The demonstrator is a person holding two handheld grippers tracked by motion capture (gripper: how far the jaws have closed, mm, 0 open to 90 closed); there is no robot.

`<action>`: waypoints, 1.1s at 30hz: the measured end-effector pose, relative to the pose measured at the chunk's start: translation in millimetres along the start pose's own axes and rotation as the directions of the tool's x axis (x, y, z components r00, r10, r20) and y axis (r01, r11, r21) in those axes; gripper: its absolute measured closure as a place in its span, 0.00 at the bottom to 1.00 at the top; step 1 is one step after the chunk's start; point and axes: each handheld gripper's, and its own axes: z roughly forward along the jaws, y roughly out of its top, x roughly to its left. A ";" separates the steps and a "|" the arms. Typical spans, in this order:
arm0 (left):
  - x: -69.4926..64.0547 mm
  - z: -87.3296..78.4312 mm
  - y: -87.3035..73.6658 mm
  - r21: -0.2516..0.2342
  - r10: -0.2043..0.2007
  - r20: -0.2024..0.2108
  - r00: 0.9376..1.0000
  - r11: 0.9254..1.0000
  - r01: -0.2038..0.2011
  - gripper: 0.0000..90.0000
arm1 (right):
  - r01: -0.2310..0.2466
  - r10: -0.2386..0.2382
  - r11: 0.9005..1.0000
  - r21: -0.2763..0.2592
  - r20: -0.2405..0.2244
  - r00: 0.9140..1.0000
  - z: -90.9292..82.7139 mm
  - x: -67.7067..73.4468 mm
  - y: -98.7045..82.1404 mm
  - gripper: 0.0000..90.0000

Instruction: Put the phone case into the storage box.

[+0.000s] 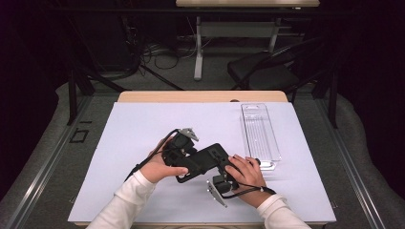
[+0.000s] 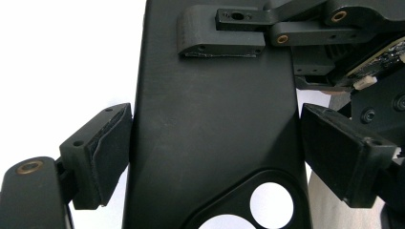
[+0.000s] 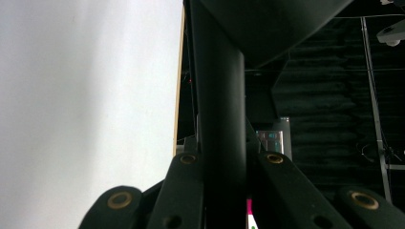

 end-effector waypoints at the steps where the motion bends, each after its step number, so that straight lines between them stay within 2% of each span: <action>1: 0.0 0.0 -0.1 0.000 0.000 0.000 1.000 1.000 0.000 0.15 | 0.002 -0.002 1.000 0.000 -0.001 1.000 0.0 0.3 0.1 0.95; 9: 0.4 -1.7 -0.4 -0.025 -0.012 0.007 1.000 1.000 0.012 0.14 | -0.011 0.011 1.000 0.000 0.006 1.000 -0.3 0.2 -0.3 0.96; 16: -0.5 -1.9 -1.2 -0.027 0.008 -0.005 1.000 1.000 -0.008 0.10 | -0.011 0.011 1.000 0.010 -0.005 1.000 0.8 2.4 -0.8 0.96; 18: 0.0 -3.2 -1.4 -0.030 0.005 0.000 1.000 1.000 -0.005 0.10 | -0.023 0.023 1.000 0.009 -0.002 1.000 0.9 3.0 -1.3 0.96; 19: -0.2 -4.2 -1.5 -0.035 0.003 -0.010 1.000 0.999 -0.004 0.10 | -0.023 0.023 1.000 0.010 -0.002 1.000 0.8 2.9 -1.8 0.96; 20: 0.4 -5.4 -1.7 -0.039 0.003 0.000 1.000 0.999 -0.003 0.10 | -0.028 0.028 1.000 0.015 -0.001 1.000 0.5 3.3 -2.2 0.96; 22: 0.5 -6.8 -1.8 -0.042 0.003 -0.002 1.000 0.999 -0.003 0.10 | -0.016 0.016 1.000 0.019 -0.004 1.000 0.4 2.7 -3.2 0.96; 29: 3.3 -20.7 -4.4 -0.075 -0.005 -0.021 1.000 0.997 0.004 0.10 | -0.041 0.041 0.999 0.036 -0.004 0.999 -0.9 5.3 -8.4 0.96; 31: 7.4 -27.4 -7.0 -0.089 -0.019 -0.023 1.000 0.996 0.017 0.10 | -0.030 0.030 0.999 0.041 -0.004 1.000 -2.1 4.2 -10.3 0.96; 33: 11.0 -31.4 -8.8 -0.094 -0.025 -0.026 0.999 0.995 0.022 0.10 | -0.047 0.047 0.998 0.042 -0.001 0.999 -3.0 5.1 -11.1 0.96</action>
